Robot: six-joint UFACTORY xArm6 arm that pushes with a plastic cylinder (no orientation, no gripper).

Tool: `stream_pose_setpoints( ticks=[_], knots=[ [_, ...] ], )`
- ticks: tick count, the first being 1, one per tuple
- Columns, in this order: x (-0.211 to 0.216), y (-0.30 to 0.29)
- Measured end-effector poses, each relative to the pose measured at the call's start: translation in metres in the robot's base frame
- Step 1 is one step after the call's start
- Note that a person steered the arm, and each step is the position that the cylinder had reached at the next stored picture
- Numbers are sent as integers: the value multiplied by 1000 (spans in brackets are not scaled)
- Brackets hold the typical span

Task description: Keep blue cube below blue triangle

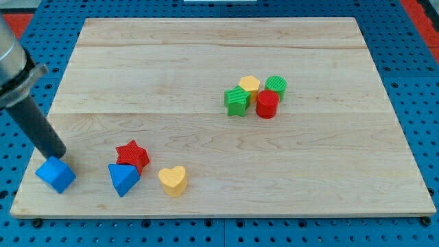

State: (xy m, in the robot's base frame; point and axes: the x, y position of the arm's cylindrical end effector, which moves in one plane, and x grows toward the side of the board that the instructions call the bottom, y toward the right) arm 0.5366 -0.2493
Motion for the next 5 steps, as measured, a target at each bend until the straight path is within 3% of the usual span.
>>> stream_pose_setpoints(
  ticks=[1, 3, 5],
  knots=[
    [18, 3],
    [54, -53],
    [63, 10]
  ],
)
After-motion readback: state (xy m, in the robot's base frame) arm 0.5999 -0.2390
